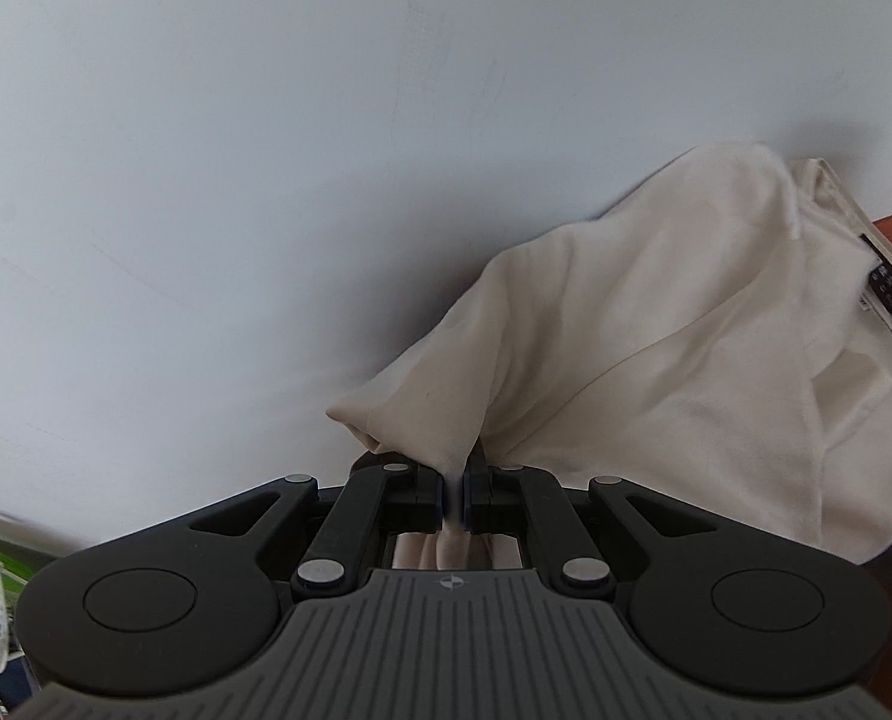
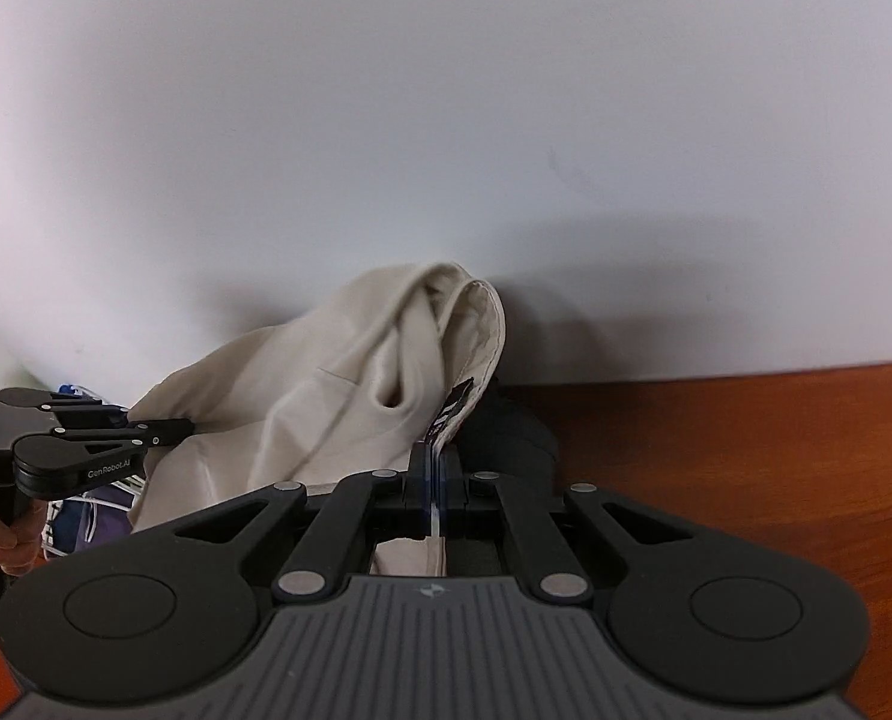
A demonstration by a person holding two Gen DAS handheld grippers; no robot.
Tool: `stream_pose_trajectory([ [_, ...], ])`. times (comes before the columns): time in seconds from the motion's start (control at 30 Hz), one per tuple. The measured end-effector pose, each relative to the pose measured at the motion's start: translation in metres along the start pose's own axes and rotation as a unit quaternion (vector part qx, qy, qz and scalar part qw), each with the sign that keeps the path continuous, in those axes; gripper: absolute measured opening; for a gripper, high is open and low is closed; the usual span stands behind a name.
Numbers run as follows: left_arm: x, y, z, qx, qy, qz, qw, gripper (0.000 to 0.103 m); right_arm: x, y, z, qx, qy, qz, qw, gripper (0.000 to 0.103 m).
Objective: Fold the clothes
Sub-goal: 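Carry the held shirt with both grippers over to the dark grey cushion, then lower the shirt onto the grey cushion and open both grippers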
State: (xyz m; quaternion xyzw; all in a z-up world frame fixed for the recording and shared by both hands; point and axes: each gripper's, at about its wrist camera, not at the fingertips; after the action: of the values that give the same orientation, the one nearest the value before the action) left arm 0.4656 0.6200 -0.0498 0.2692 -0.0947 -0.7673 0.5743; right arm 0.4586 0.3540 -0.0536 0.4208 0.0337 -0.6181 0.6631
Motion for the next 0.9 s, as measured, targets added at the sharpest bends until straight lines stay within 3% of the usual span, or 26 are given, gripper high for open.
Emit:
stream_pose_trajectory([
  [0.37,-0.006,-0.001,-0.025,-0.007,-0.02,0.029,0.9994,0.015,0.017,-0.003,-0.029,-0.011,-0.013,-0.006,1.0,0.008],
  [0.43,-0.009,-0.004,-0.019,-0.006,-0.024,0.036,0.9991,0.017,0.015,-0.004,-0.029,-0.011,-0.015,-0.003,1.0,0.011],
  [0.57,-0.014,-0.002,-0.01,-0.012,-0.017,0.051,0.9985,0.039,0.012,-0.007,-0.024,-0.004,-0.014,-0.002,1.0,0.019],
  [0.63,-0.017,-0.003,-0.005,-0.011,-0.015,0.059,0.9981,0.042,0.011,-0.011,-0.016,0.0,-0.019,0.004,1.0,0.027],
  [0.9,-0.029,-0.014,0.037,0.0,-0.008,0.096,0.9954,0.049,-0.004,-0.015,0.016,0.011,-0.033,0.03,0.999,0.036],
])
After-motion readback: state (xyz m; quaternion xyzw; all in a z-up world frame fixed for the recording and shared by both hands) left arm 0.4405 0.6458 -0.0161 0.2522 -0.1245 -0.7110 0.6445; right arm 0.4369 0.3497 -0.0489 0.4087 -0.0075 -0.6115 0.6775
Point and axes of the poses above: each gripper's, at about its wrist camera, not at the fingertips, and z roughly against the way its jaws point, x to its right, y to its top, and after that the axes turned 8 degrees about y, right-handed
